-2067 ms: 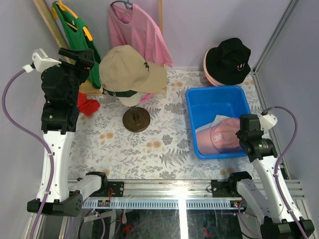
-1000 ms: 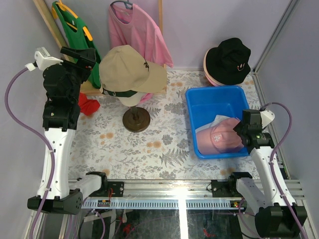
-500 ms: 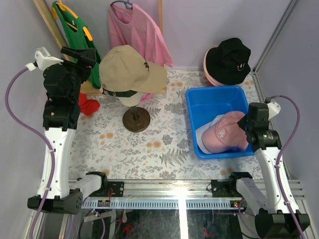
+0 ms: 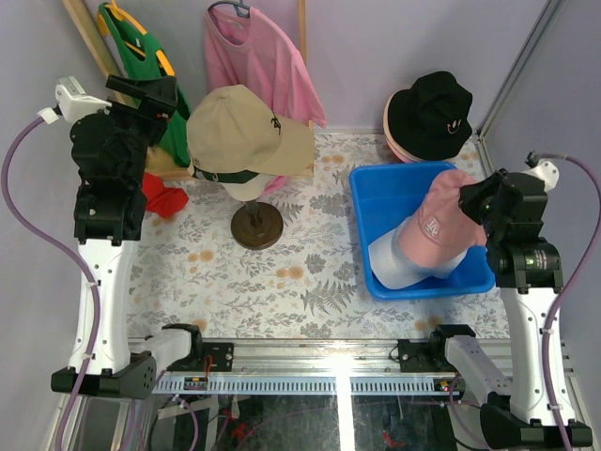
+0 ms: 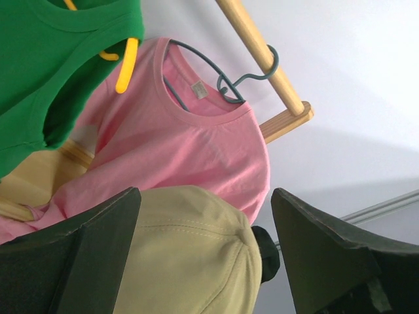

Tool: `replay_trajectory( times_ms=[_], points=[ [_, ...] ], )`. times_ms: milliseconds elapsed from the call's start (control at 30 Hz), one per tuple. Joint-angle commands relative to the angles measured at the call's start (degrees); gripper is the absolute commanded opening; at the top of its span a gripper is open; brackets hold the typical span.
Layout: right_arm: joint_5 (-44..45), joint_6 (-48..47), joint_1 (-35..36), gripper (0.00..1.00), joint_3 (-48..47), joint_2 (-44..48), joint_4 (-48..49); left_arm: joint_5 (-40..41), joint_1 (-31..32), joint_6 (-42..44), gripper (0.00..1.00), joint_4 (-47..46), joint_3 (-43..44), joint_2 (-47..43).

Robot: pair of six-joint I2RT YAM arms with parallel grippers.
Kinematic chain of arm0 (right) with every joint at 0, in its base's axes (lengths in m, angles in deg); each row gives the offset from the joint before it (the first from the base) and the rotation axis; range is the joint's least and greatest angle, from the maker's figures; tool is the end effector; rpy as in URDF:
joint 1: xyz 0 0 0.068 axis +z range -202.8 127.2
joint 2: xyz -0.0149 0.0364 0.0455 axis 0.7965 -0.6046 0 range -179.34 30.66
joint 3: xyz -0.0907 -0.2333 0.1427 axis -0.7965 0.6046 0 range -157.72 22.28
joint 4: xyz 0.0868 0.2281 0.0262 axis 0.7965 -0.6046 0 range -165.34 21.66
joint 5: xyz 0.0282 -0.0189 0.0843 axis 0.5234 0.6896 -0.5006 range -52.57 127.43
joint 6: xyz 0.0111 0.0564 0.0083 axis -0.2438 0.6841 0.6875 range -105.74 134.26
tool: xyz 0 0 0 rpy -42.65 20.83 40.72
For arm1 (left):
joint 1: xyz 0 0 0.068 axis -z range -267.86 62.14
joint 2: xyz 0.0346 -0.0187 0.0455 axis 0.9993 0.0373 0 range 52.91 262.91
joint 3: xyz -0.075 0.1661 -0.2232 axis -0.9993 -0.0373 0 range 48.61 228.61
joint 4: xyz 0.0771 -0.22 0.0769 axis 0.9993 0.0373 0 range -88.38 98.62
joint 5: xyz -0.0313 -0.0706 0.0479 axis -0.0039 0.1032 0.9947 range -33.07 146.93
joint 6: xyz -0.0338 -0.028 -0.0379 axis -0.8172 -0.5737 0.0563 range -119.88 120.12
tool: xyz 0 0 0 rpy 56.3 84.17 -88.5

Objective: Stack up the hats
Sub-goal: Pick up the hat from the bin.

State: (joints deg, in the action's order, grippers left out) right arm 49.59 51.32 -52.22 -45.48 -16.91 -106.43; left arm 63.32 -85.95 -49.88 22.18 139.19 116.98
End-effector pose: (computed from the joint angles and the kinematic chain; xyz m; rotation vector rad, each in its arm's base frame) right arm 0.1335 -0.0075 0.4197 0.7262 1.7381 0.2517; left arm 0.1894 -0.0017 0.5325 -0.6953 1.3306 -0.6526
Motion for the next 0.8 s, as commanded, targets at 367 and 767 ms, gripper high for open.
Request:
replay_trajectory(
  times_ms=[367, 767],
  points=[
    [-38.21, 2.99, -0.14, 0.00, -23.74, -10.90, 29.96, -22.51, 0.40, -2.39, 0.82, -8.74, 9.13, 7.18],
    [-60.81, 39.08, 0.01, 0.00, -42.74, -30.32, 72.54, -43.21, 0.38, -14.01, 0.83, -23.46, 13.48, 13.33]
  ],
)
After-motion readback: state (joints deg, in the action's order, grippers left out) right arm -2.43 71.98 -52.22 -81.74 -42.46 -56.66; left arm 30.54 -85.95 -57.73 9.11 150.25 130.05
